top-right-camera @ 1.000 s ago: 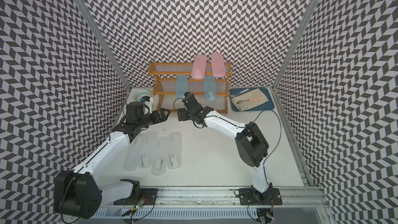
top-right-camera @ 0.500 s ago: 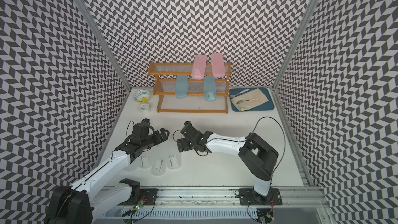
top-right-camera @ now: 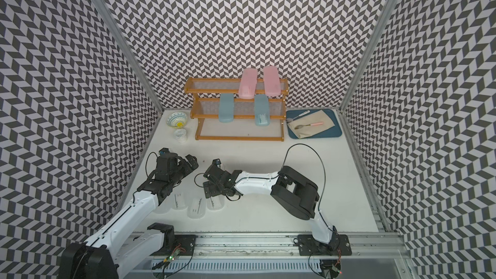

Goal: Place the pencil cases on the shelf according to color
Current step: Move the pencil case to the center of the board.

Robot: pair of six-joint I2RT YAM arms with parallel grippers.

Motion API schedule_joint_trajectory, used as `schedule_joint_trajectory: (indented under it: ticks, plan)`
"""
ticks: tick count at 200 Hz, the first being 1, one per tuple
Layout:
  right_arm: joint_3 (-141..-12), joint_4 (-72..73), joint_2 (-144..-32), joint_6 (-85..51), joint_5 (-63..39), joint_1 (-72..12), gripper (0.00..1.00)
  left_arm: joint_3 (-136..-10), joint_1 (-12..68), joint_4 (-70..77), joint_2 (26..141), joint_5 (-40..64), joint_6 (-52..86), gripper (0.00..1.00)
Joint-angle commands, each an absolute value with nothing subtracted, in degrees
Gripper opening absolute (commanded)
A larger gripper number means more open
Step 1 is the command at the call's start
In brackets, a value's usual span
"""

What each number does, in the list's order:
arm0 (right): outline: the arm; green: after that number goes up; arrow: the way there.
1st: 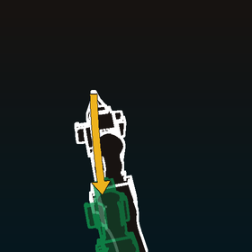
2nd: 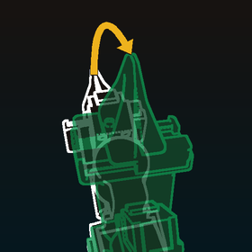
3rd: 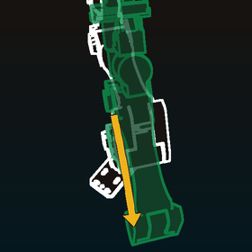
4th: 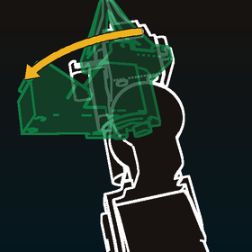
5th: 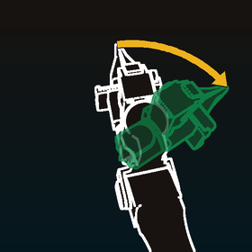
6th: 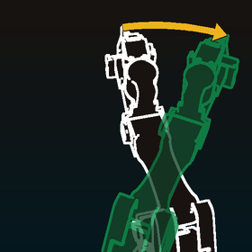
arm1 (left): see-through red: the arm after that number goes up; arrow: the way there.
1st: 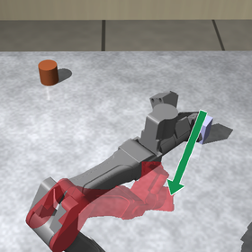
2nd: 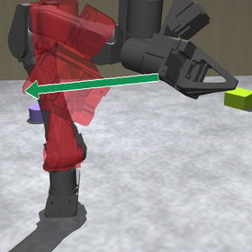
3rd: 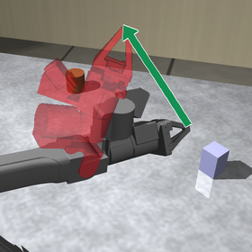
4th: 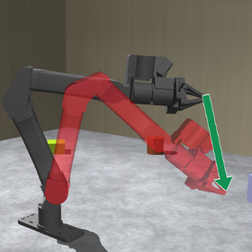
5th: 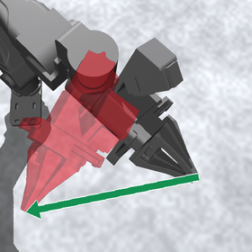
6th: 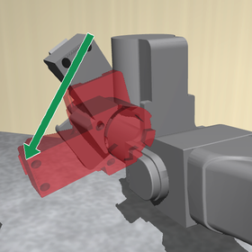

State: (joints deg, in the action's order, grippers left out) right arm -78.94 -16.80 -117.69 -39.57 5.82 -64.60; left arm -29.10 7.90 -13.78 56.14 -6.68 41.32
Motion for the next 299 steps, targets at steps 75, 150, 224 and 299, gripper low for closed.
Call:
schedule_joint_trajectory:
  ticks: [75, 150, 224, 299]
  plan:
    - [-67.18, -24.09, -112.91, -41.38, 17.23, -59.71, 0.99, -26.26, 4.50, -12.80, 60.79, -2.41, 42.69, 0.99]
    - [-50.28, -20.62, -97.90, -37.58, 17.09, -51.49, 1.00, -25.05, 7.04, -12.34, 58.62, -1.08, 43.99, 0.99]
    - [-44.11, -11.67, -87.15, -38.38, 1.04, -41.46, 0.99, -34.65, 12.23, -14.28, 58.67, -7.91, 39.59, 0.99]
    - [-54.40, -13.43, -99.97, -37.74, 3.28, -40.34, 0.99, -34.50, 12.27, -12.26, 58.93, -4.27, 37.18, 0.99]
